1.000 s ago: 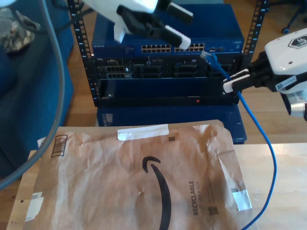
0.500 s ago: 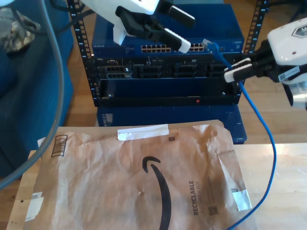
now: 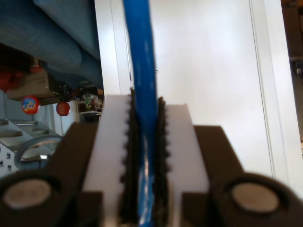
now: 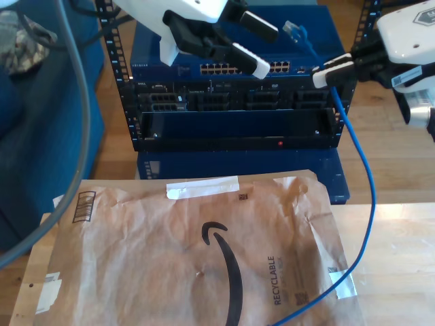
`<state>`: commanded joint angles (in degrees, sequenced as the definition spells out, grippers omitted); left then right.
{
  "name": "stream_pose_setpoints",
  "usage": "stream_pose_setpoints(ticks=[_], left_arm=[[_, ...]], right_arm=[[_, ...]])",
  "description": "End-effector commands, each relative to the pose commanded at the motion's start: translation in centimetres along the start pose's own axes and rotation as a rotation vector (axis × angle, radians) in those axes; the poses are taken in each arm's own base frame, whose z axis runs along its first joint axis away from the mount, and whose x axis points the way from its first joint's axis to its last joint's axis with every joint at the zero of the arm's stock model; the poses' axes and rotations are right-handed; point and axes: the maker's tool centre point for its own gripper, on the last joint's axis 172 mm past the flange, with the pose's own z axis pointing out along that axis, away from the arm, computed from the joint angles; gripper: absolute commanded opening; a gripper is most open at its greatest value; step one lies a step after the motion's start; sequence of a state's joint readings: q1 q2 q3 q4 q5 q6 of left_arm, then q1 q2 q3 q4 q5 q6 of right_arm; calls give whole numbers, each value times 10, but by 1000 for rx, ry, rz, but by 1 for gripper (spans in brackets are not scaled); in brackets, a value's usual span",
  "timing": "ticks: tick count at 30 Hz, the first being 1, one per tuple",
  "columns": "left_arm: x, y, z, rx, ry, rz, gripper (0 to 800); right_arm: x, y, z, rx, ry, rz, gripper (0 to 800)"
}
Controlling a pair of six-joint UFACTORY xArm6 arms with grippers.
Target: Grab the cable and plug it in
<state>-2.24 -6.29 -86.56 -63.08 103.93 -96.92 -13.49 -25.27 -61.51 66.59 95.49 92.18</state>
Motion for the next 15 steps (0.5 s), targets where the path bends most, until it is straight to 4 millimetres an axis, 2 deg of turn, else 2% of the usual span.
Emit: stream_pose_setpoints(ticks=[6, 15], left_arm=[[1, 0, 1, 3, 1, -3, 780], [0, 0, 0, -2, 1, 1, 779]], right_arm=[[-9, 0, -3, 8, 0, -17, 10], [-7, 4, 6, -11, 12, -20, 10]])
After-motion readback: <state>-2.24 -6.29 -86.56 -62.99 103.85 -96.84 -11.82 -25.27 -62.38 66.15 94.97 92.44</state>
